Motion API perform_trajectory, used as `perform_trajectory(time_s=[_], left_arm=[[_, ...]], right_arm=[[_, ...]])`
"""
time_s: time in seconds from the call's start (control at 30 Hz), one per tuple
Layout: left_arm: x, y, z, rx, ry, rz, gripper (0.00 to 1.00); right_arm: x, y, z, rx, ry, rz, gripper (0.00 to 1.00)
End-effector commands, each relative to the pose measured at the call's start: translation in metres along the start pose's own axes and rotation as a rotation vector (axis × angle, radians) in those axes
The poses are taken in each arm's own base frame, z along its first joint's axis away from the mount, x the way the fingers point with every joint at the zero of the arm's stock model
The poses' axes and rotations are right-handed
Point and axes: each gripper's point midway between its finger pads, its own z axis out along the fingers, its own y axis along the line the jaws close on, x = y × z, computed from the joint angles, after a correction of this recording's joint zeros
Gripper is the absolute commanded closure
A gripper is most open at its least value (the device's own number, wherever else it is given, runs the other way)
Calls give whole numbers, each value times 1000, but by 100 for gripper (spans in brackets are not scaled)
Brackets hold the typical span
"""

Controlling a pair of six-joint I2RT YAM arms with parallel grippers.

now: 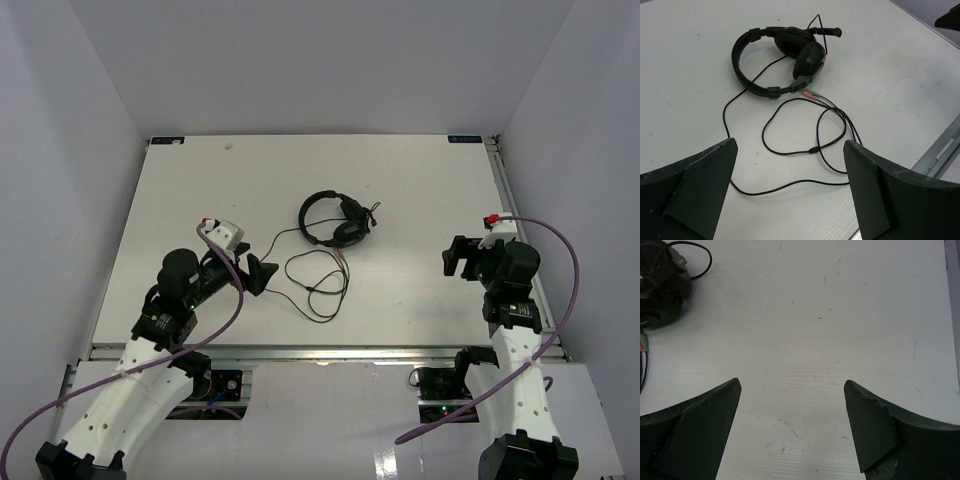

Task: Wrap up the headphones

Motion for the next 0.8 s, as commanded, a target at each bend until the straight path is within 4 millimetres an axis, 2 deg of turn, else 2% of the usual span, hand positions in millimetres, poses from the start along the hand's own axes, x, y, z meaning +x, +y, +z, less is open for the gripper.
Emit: perform_trajectory(time_s=[0.0,0.1,0.13,0.2,0.37,0.43,0.5,0.57,0.63,0.77], left_arm=[[-6,-4,6,31,-31,-16,2],[-2,-6,10,51,-9,-38,2],[1,-6,12,52,5,-49,2],[4,-4,15,39,22,-75,2],[16,-2,29,44,91,-133,2],[31,5,48,25,184,-205,2],[27,13,72,6,246,-266,4],[49,22,98,-13,370,-349,6],[28,32,126,-33,379,-372,9],[22,63,177,-118,425,-372,11]], right_arm=[[-29,25,-3,-164,-76,-119,10],[-8,67,-14,-498,-57,-416,10],[-3,79,-16,-592,-69,-444,10],[4,87,-17,-664,-61,-438,10],[13,84,-17,-637,-76,-470,10],[12,85,-18,-643,-82,-469,10],[11,87,-19,-651,-89,-471,10],[10,85,-19,-639,-90,-476,10],[9,83,-18,-623,-92,-481,10],[7,81,-17,-610,-97,-488,10]])
